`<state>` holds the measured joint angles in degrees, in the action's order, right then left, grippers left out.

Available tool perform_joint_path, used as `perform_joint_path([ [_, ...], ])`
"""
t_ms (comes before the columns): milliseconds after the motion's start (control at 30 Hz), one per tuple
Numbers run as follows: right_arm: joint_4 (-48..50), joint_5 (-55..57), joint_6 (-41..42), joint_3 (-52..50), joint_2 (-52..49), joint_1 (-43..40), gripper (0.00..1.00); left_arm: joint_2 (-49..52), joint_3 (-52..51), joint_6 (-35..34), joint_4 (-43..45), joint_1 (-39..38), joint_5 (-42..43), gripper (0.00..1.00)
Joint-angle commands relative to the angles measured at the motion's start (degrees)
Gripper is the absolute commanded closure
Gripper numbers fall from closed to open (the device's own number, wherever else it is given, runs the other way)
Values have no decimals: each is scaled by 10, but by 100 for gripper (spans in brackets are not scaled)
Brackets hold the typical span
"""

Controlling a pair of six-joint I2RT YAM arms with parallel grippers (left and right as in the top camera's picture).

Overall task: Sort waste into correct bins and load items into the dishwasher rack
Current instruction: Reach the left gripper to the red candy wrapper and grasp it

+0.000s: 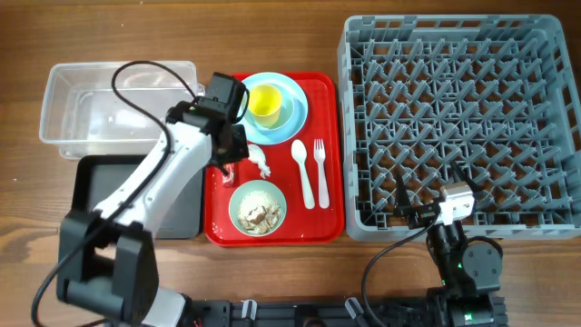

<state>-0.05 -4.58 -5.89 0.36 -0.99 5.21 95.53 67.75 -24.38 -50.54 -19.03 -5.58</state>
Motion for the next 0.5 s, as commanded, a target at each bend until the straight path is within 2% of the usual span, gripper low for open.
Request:
perform_joint_path([
  [0, 2, 7, -1, -1, 2, 2, 0, 36, 8, -5, 12, -3, -11, 71],
  [467, 2, 7, -1, -1, 2, 2, 0, 59, 7, -5, 73, -2, -12, 73],
])
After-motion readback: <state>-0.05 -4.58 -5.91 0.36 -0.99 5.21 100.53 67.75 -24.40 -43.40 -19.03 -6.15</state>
